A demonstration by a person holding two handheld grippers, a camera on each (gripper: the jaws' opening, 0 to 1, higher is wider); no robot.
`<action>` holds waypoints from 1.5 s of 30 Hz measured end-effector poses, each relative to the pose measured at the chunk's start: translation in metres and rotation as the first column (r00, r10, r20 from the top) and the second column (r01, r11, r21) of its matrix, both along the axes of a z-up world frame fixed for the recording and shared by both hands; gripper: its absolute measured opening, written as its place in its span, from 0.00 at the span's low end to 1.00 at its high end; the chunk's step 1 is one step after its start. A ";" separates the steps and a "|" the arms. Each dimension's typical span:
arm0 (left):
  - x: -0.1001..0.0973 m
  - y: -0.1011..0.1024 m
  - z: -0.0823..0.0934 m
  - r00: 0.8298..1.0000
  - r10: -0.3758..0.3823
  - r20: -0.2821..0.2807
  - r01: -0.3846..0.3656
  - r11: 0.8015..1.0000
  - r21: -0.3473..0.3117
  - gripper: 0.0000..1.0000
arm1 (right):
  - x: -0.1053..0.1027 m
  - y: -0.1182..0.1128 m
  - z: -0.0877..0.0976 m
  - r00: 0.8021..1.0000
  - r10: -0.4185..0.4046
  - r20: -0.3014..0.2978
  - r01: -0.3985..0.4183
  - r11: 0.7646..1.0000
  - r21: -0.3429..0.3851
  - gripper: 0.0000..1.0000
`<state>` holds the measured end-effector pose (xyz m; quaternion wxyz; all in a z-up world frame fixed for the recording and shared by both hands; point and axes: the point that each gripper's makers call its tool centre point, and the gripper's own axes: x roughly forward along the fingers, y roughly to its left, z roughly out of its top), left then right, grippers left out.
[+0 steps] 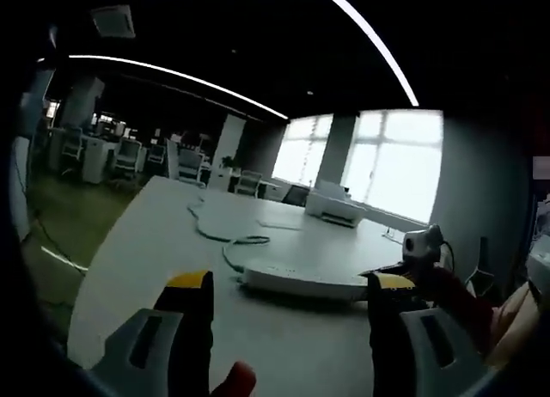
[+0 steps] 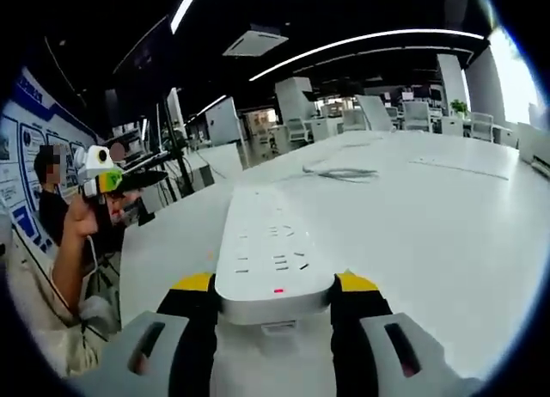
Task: Pick up the power strip scattered on the table, fix it on the side mounting bracket of the table, and press the switch
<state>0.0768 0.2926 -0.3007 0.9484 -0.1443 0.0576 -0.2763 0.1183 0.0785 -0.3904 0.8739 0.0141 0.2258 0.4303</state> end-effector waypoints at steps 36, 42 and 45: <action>0.009 -0.071 -0.012 0.956 -0.188 -0.224 0.116 0.947 -0.299 0.75 | -0.001 0.002 -0.007 0.999 0.002 -0.038 -0.003 1.000 -0.026 0.47; 0.011 -0.075 -0.010 0.941 -0.206 -0.267 0.119 0.944 -0.307 0.74 | -0.002 0.001 -0.009 0.999 0.000 -0.049 -0.002 1.000 -0.031 0.47; 0.015 -0.073 -0.007 0.938 -0.206 -0.278 0.102 0.933 -0.344 0.73 | -0.003 0.000 -0.009 0.999 -0.002 -0.053 0.000 1.000 -0.029 0.47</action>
